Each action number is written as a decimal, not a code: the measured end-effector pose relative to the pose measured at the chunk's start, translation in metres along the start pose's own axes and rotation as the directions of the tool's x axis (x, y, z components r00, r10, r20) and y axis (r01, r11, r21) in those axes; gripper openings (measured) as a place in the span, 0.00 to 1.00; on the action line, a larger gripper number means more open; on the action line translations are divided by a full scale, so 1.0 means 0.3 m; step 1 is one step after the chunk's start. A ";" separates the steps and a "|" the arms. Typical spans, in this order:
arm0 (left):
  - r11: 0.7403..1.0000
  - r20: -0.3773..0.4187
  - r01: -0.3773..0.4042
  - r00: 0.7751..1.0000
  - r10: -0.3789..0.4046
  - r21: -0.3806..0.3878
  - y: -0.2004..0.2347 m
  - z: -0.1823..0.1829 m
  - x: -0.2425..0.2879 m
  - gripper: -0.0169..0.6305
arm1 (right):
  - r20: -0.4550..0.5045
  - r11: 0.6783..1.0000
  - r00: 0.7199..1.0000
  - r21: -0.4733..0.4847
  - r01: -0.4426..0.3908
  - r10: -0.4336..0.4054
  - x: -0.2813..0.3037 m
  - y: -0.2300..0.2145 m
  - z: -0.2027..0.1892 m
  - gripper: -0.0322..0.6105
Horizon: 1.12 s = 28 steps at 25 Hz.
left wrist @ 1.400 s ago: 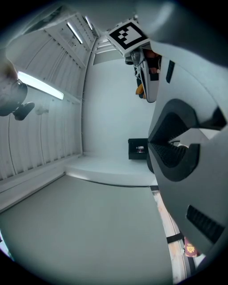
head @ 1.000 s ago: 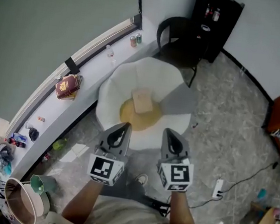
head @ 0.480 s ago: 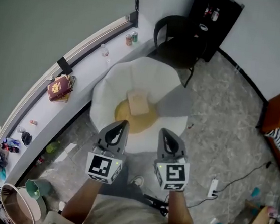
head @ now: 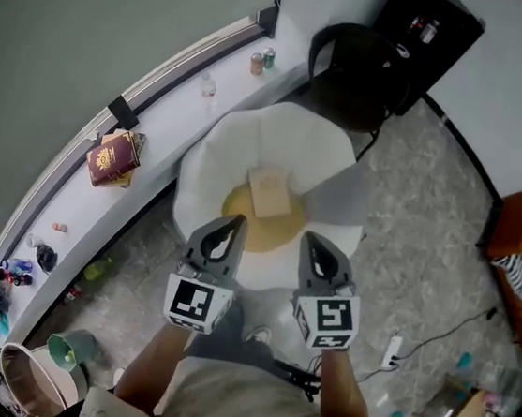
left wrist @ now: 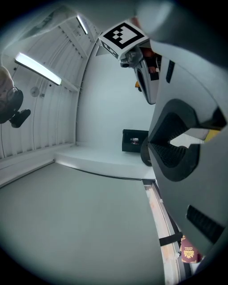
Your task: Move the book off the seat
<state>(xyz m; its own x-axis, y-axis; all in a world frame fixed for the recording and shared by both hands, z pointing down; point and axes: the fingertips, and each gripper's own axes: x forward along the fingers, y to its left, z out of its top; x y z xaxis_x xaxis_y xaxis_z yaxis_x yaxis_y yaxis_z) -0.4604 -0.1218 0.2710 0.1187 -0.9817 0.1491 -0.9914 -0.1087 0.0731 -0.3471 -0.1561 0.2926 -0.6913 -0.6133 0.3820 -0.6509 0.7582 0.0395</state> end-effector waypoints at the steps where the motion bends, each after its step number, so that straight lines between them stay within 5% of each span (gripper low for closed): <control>1: 1.000 0.001 -0.001 1.000 0.001 -0.001 0.028 -0.002 0.015 0.04 | -0.007 1.000 1.000 0.000 -0.001 0.001 0.031 0.006 0.004 0.05; 14: 0.998 -0.080 -0.048 0.996 0.044 -0.048 0.202 -0.146 0.194 0.04 | -0.083 0.999 0.996 0.043 -0.019 0.023 0.275 -0.048 -0.118 0.05; 28: 0.990 -0.171 -0.125 0.979 0.113 -0.065 0.157 -0.565 0.491 0.04 | -0.221 0.993 0.972 0.105 -0.052 0.074 0.570 -0.309 -0.584 0.05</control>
<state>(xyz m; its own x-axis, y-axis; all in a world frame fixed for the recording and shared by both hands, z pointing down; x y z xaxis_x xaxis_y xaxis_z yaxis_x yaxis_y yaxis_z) -0.4802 -0.2449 0.4634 0.0140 -0.9463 0.3231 -0.9928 0.0254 0.1174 -0.3500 -0.2925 0.5161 -0.6511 -0.4912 0.5787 -0.6432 0.7618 -0.0771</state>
